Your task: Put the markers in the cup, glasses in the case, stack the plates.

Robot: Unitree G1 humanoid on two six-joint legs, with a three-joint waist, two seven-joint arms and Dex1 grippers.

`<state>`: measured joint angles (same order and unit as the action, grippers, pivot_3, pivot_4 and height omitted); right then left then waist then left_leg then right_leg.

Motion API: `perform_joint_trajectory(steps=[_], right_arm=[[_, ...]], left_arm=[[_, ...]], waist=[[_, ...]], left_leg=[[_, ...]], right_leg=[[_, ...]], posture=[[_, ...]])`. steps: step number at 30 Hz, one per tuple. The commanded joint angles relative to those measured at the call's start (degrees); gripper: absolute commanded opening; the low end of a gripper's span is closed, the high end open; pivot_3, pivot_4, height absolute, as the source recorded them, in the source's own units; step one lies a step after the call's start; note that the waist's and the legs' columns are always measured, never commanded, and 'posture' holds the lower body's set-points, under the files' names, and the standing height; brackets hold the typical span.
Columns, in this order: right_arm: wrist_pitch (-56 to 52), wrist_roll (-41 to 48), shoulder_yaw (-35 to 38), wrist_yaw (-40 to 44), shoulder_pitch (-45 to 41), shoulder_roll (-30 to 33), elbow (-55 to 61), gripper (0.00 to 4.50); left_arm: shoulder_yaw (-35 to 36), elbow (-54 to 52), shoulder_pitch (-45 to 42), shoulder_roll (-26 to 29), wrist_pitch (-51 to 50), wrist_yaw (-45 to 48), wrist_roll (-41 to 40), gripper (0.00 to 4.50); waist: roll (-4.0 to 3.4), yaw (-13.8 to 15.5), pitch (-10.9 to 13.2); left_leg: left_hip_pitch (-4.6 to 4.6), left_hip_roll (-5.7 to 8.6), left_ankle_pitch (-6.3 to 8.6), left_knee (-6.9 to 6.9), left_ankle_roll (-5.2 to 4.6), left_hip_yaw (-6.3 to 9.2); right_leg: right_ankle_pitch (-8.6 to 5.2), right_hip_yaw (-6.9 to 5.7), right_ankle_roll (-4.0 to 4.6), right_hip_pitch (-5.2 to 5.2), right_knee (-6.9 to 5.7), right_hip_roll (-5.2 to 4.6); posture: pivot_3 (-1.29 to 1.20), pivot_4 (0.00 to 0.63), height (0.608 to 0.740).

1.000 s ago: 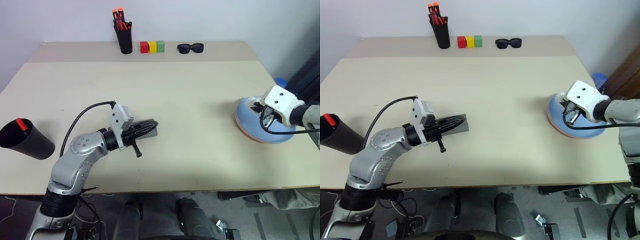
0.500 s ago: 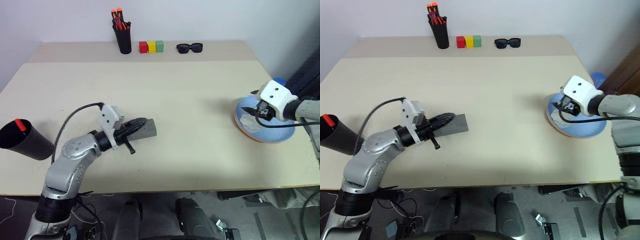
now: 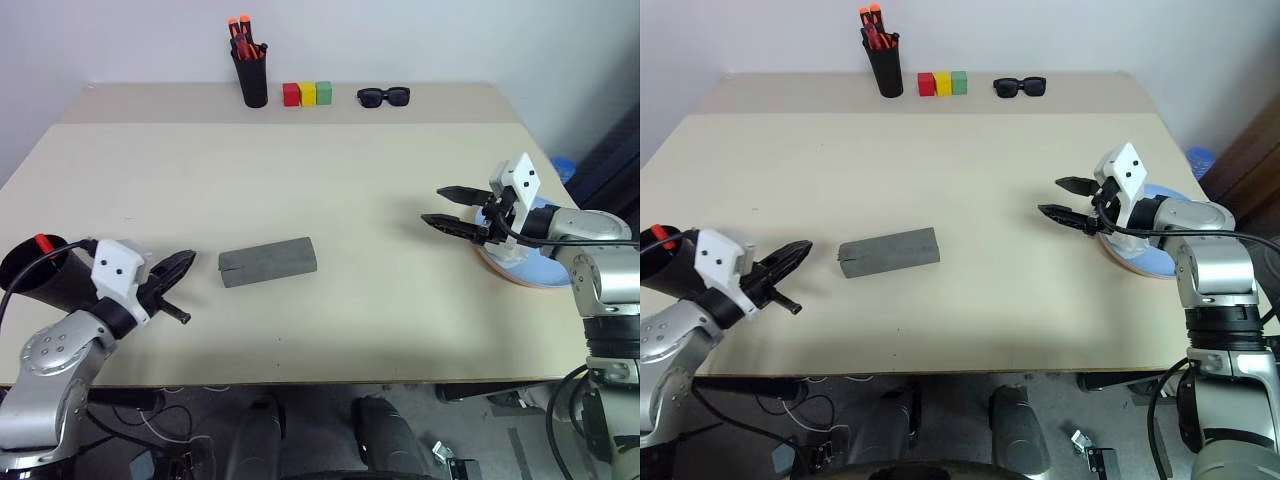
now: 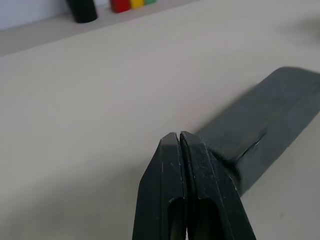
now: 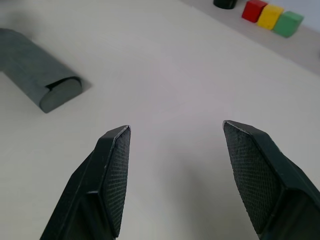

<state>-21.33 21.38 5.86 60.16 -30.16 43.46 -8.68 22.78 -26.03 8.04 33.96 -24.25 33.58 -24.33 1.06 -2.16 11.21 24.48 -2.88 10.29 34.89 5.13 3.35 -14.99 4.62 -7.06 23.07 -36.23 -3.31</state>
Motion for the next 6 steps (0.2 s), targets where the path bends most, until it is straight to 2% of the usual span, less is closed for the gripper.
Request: perform_joint_trajectory(steps=[1,6], right_arm=[[1.2,0.1,0.2,0.5,0.0,-0.6,-0.5,2.97],[2.2,-0.6,-0.9,1.1,-0.9,-1.4,-2.4,2.97]], left_arm=[[2.8,-2.6,1.4,0.0,1.7,-0.5,-0.5,0.00],[2.7,-3.4,2.1,-0.6,1.7,-1.6,-0.2,0.00]], waist=[[0.00,-0.3,0.0],[0.00,-0.4,0.0]], left_leg=[[0.00,0.00,0.00,-0.01,0.00,0.00],[-0.01,-0.01,0.00,-0.05,-0.01,-0.01]], right_leg=[[0.00,0.00,0.00,0.01,0.00,0.00],[0.00,0.00,0.00,0.05,-0.01,0.01]], posture=[[0.00,0.150,0.740],[0.00,0.150,0.740]])
